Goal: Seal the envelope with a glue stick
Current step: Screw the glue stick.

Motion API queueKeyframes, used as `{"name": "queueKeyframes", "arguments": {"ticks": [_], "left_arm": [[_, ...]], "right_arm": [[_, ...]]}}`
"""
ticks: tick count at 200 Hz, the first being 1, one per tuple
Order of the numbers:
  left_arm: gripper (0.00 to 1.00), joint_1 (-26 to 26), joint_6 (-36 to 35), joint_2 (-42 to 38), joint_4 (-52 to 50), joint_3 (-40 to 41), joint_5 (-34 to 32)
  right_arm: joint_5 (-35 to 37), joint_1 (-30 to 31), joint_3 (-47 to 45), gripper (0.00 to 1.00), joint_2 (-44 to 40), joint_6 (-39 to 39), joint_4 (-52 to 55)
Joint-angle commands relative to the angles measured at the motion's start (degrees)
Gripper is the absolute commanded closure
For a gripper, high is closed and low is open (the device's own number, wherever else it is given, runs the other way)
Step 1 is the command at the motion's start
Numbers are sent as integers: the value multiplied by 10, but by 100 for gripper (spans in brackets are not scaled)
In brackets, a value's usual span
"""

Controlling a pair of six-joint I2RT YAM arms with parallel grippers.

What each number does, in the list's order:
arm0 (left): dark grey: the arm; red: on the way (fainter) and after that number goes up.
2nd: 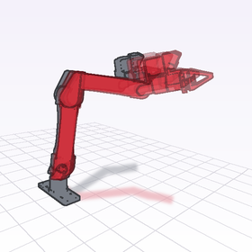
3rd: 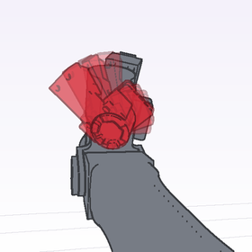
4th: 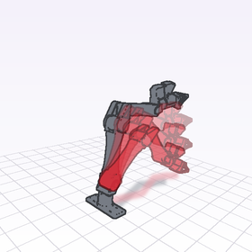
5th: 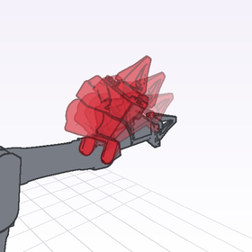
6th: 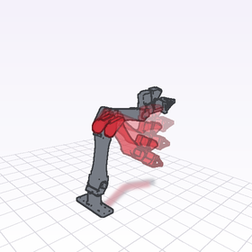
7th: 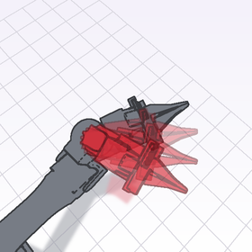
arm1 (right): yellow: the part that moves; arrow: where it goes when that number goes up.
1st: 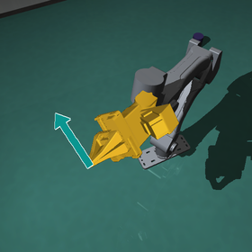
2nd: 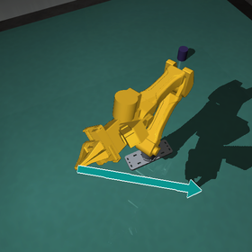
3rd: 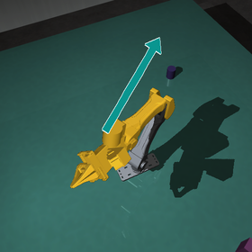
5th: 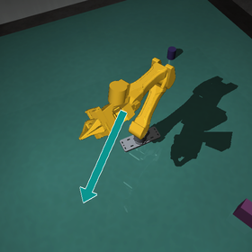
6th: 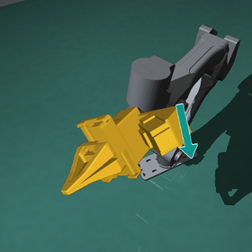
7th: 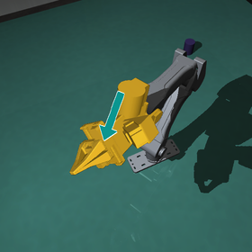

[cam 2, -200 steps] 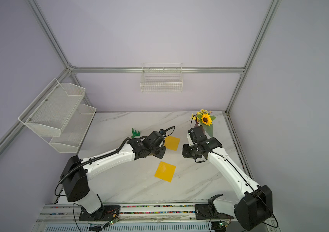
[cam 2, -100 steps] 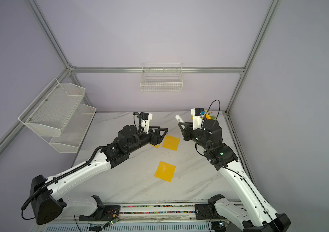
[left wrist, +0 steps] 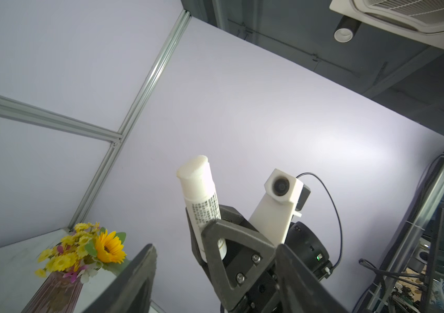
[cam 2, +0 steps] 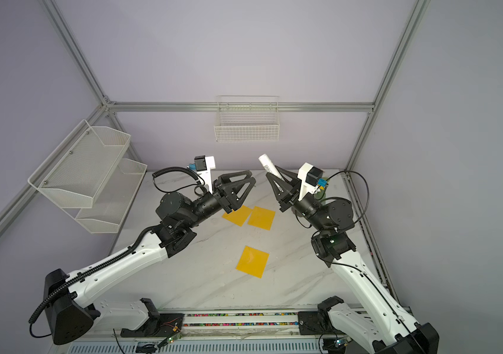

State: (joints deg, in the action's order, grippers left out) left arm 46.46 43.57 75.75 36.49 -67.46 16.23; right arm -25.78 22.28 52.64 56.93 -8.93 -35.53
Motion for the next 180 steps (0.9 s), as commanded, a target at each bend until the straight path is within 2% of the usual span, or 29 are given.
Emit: {"name": "queueKeyframes", "arguments": {"ticks": [1, 44, 49, 84, 116, 155, 180], "left_arm": [[30, -3, 20, 12, 69, -31, 29], [37, -3, 31, 46, 68, -74, 60], [38, -3, 33, 69, 68, -79, 63], [51, -2, 50, 105, 79, -111, 86], [67, -3, 61, 124, 91, -124, 88], [68, -3, 63, 132, 101, -131, 91], [78, -3, 69, 139, 106, -135, 96]], "right_arm": [[-43, 3, -1, 100, 9, -13, -93], [-58, 4, 4, 100, 25, -44, -116], [-62, 4, 4, 100, 28, -46, -118], [-66, 7, 7, 100, 37, -53, -127], [-67, 9, 7, 100, 38, -48, -121], [-60, 10, 2, 100, 29, -34, -104], [-58, 9, -1, 100, 23, -30, -95]]}}
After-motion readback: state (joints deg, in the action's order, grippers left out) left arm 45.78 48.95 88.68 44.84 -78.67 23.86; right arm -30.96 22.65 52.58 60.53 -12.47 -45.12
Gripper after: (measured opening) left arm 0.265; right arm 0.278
